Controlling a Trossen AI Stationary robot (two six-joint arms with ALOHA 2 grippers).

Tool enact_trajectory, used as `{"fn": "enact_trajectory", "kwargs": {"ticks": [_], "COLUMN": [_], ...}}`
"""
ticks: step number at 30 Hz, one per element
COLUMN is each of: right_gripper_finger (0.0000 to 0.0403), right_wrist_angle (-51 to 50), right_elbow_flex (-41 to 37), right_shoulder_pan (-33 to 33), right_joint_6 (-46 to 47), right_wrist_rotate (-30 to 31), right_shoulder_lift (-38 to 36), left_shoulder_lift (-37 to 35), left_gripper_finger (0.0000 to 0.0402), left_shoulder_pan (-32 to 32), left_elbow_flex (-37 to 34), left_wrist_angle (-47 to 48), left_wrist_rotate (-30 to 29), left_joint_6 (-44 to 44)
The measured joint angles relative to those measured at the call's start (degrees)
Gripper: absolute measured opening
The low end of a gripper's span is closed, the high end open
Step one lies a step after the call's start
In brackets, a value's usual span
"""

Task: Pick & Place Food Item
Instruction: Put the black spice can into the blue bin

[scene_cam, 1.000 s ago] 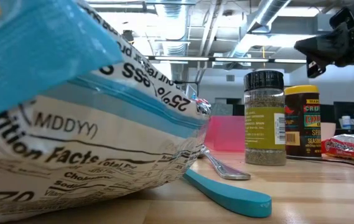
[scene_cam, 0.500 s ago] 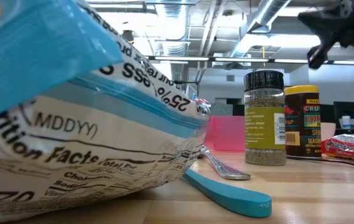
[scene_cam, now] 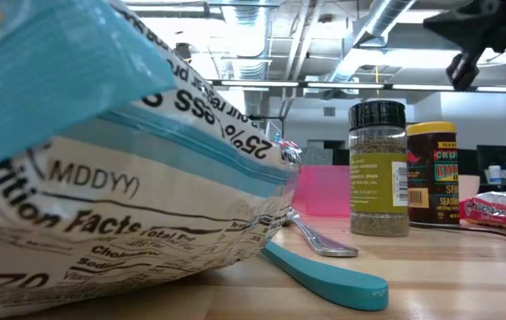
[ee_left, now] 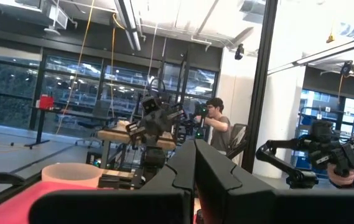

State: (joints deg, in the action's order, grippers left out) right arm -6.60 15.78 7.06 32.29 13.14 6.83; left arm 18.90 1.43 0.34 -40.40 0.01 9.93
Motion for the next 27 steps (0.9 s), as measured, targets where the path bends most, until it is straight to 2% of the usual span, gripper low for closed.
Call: {"fn": "enact_trajectory", "kwargs": {"ticks": [9,17,24,27], "right_gripper_finger": [0.0000,0.0000,0.0000,0.0000], "right_wrist_angle": [-23.78,-44.91,-52.94,-53.42], "right_elbow_flex": [12.22,22.09,25.82,25.95], "right_shoulder_pan": [-0.01,-0.07,-0.26,-2.14], "right_joint_6": [11.71,24.75,31.65,33.13], "right_wrist_rotate": [7.74,11.01,13.15,13.87], "right_shoulder_lift": [11.33,22.61,30.17,33.18], "left_shoulder_lift": [0.00,0.00,0.02,0.02], "left_gripper_finger": [0.0000,0.0000,0.0000,0.0000], "left_shoulder_pan": [0.00,0.00,0.00,0.00], "left_elbow_flex": [0.00,0.00,0.00,0.00], "left_wrist_angle": [0.04,0.07,0.09,0.09], "left_wrist_rotate": [0.00,0.00,0.00,0.00], "left_joint_6": [0.00,0.00,0.00,-0.02]}}
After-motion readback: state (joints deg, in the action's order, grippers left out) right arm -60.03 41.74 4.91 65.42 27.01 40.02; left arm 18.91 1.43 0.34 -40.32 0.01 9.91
